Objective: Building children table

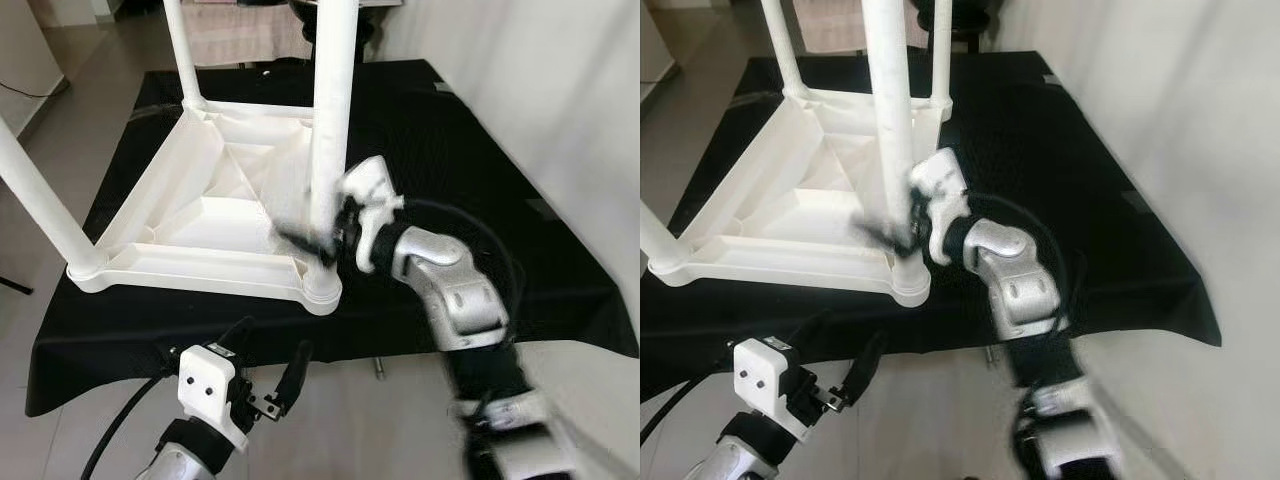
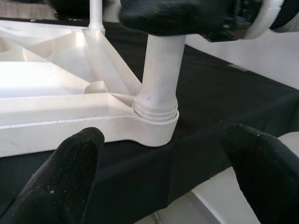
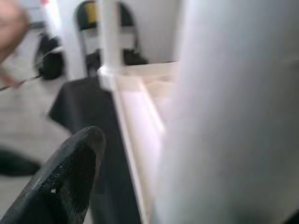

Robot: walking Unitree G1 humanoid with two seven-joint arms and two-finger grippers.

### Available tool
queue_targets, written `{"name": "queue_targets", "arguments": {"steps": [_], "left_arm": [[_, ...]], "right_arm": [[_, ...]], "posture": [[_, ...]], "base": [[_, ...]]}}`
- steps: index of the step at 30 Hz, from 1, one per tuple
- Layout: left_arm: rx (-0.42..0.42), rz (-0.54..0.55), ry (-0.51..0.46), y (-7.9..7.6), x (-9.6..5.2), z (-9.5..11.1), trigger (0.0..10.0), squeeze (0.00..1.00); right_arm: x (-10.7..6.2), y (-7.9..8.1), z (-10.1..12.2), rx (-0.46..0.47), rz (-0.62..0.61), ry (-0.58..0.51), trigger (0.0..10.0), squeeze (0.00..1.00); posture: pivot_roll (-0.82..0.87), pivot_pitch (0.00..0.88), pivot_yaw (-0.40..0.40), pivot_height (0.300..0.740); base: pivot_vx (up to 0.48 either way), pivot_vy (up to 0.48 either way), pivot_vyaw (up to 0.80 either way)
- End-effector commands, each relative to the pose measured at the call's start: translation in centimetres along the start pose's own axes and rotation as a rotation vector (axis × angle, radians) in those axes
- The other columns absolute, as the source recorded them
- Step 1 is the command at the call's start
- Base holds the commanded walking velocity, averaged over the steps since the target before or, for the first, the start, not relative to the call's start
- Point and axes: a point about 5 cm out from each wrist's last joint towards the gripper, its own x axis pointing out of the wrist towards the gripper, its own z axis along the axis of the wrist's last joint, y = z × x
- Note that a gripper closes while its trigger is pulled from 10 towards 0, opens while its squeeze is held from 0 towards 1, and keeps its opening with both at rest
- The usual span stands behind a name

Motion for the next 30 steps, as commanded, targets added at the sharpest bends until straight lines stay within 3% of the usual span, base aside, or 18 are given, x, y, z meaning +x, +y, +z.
{"name": "queue_targets", "arguments": {"steps": [1, 6, 10, 11, 12, 13, 14, 15, 20, 26, 30], "left_arm": [[0.001, 0.002, 0.01, -0.1, -0.2, -0.2, 10.0, 0.0], [0.0, 0.002, 0.014, -0.1, -0.3, -0.2, 10.0, 0.0], [0.0, 0.001, 0.017, -0.1, -0.4, -0.1, 10.0, 0.0], [0.0, 0.002, 0.017, -0.1, -0.4, -0.1, 10.0, 0.0], [0.0, 0.002, 0.017, -0.1, -0.4, -0.1, 10.0, 0.0], [0.0, 0.003, 0.017, -0.1, -0.4, -0.1, 10.0, 0.0], [0.0, 0.003, 0.017, -0.1, -0.4, -0.1, 10.0, 0.0], [0.0, 0.004, 0.017, -0.1, -0.4, -0.1, 10.0, 0.0], [-0.002, 0.003, 0.015, -0.2, -0.3, -0.1, 10.0, 0.0], [-0.004, 0.004, 0.012, -0.3, -0.3, -0.1, 10.0, 0.0], [-0.006, 0.006, 0.009, -0.3, -0.3, 0.0, 10.0, 0.0]], "right_arm": [[0.7, 0.3, 0.7, -0.031, 0.083, -0.025, 10.0, 0.0], [0.8, -0.3, 1.3, -0.031, 0.124, -0.046, 10.0, 0.0], [0.8, -1.3, 0.3, -0.049, 0.154, 0.002, 10.0, 0.0], [0.6, -1.5, 0.1, -0.044, 0.174, 0.004, 6.5, 0.0], [0.6, -1.5, 0.1, -0.044, 0.174, 0.004, 6.5, 0.0], [0.4, -1.6, 0.0, -0.036, 0.197, -0.001, 0.7, 0.0], [0.4, -1.6, 0.0, -0.036, 0.197, -0.001, 0.7, 0.0], [0.2, -1.6, -0.1, -0.04, 0.232, 0.001, 0.0, 0.0], [-0.6, -1.9, -0.4, -0.032, 0.314, -0.015, 0.0, 0.0], [-1.1, -2.2, -0.8, -0.027, 0.288, -0.012, 0.0, 0.0], [-1.5, -2.0, -1.4, 0.018, 0.191, -0.034, 0.0, 0.0]], "posture": [[0.04, 0.133, -0.031, 0.74], [0.04, 0.13, -0.029, 0.74], [0.05, 0.133, -0.025, 0.74], [0.05, 0.133, -0.025, 0.74], [0.05, 0.133, -0.025, 0.74], [0.05, 0.136, -0.025, 0.74], [0.05, 0.136, -0.025, 0.74], [0.05, 0.136, -0.025, 0.74], [0.05, 0.142, -0.028, 0.74], [0.04, 0.144, -0.032, 0.74], [0.04, 0.147, -0.038, 0.74]], "base": [[0.0, 0.0, 0.0], [0.0, 0.0, 0.0], [0.0, 0.0, 0.0], [0.0, 0.0, 0.0], [0.0, 0.0, 0.0], [0.0, 0.0, 0.0], [0.0, 0.0, 0.0], [0.0, 0.0, 0.0], [0.0, 0.0, 0.0], [0.0, 0.0, 0.0], [0.0, 0.0, 0.0]]}}
